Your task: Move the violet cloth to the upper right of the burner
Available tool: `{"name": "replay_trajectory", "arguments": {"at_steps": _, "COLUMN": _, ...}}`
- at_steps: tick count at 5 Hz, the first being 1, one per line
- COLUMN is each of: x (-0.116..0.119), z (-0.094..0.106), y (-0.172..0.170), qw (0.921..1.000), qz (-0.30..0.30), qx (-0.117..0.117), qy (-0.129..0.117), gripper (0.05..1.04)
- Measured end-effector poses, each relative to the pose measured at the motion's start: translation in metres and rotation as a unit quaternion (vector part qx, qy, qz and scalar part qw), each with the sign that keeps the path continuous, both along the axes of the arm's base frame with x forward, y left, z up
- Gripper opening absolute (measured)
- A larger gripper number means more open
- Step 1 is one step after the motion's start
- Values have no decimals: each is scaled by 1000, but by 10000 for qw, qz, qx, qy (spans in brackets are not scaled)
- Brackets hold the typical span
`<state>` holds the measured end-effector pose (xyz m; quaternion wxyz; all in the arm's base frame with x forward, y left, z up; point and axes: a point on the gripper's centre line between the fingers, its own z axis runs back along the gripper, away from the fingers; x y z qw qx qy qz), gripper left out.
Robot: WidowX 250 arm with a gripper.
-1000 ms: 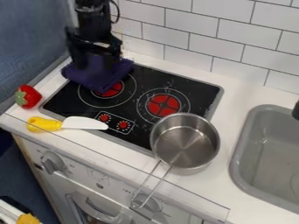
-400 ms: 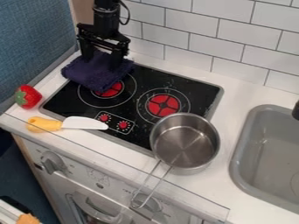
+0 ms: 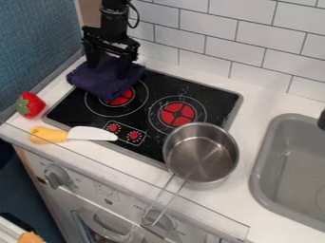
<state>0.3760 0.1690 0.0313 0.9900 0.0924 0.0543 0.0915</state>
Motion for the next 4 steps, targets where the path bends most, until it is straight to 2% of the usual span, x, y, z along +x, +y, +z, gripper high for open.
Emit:
{"name": "replay_trajectory", "arguments": {"at_steps": 1, "x": 5, "z": -11, "y": 5, "qw": 9999, "qz": 18, "qx": -47, "qy": 163, "gripper": 1001}}
{"name": "replay_trajectory", "arguments": {"at_steps": 2, "x": 4, "z": -11, "y": 3, "qw": 9997, "qz": 10, "qx": -170, "qy": 181, "gripper": 1001}}
{"name": "replay_trajectory", "arguments": {"at_steps": 3, "x": -1, "z": -11, "y": -1, "qw": 9987, "qz": 15, "qx": -412, "qy": 309, "gripper": 1001}}
{"name": "replay_trajectory", "arguments": {"at_steps": 4, "x": -1, "z": -12, "y": -19, "qw": 9980, "qz": -173, "qx": -302, "qy": 519, "gripper": 1001}}
